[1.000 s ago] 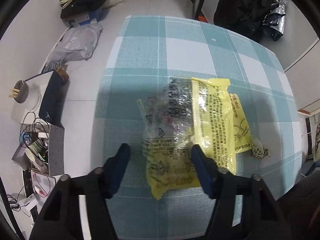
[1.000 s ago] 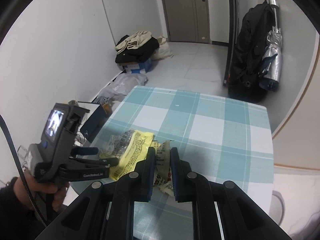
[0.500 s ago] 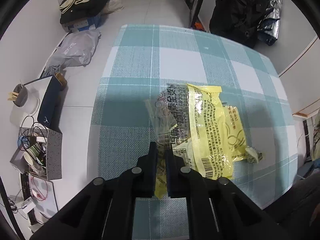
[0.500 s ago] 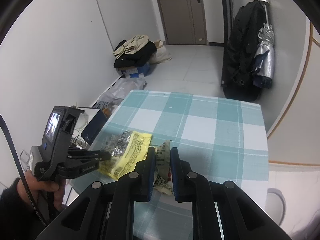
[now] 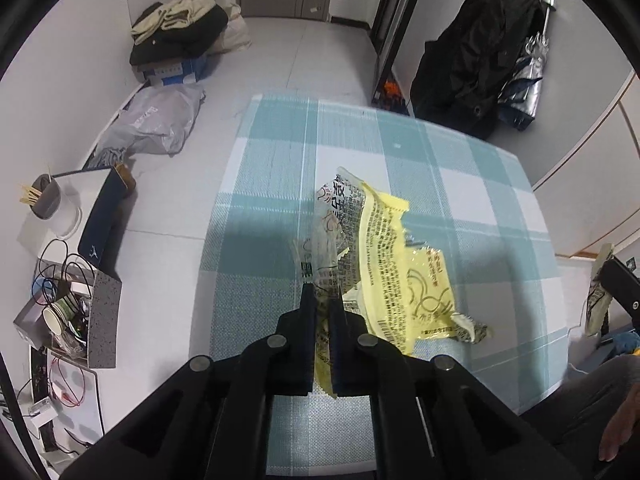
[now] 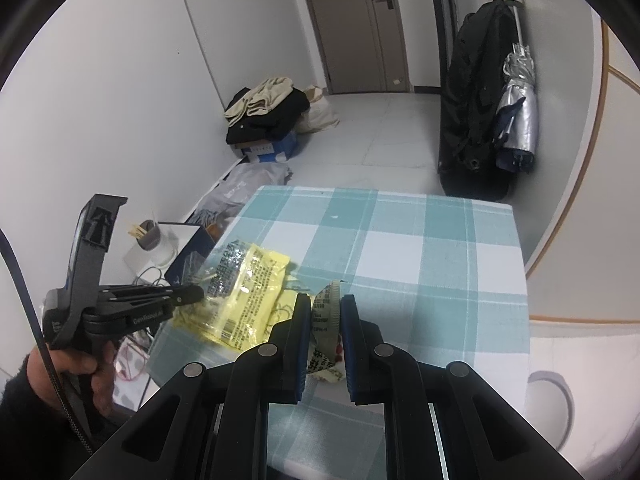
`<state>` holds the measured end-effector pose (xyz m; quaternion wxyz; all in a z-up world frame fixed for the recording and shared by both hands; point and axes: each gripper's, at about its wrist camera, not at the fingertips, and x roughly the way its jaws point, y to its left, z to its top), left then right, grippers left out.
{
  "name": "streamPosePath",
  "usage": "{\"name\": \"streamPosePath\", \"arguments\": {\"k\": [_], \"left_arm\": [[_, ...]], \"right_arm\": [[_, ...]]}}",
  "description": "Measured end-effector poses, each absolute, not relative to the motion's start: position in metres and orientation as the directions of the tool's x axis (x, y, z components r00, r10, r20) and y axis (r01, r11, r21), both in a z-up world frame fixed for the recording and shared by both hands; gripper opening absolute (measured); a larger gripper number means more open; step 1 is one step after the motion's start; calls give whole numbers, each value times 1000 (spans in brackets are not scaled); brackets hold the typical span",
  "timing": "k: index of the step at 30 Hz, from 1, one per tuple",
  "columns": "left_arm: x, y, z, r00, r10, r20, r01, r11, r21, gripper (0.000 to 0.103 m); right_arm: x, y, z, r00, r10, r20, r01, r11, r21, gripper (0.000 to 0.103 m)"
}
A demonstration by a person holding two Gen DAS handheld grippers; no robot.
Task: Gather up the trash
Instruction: 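Carry the clear wrapper and yellow bag to the white bin with both tools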
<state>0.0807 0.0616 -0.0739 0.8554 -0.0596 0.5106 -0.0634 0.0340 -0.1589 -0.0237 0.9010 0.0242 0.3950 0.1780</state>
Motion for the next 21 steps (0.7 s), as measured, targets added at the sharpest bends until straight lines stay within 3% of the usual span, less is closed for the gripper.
{"name": "streamPosePath", "arguments": {"k": [7,21], "left_arm": [[72,49,-53,508,-235,-828,114,972,-206,1],[45,-60,26,569,-394,-722,355,910,-217,1]], "right_arm": [[18,-177,-7,640,369,-674,-310,926,213,14],[-40,-280,40,755,327,-569,-203,941,272,14]]}}
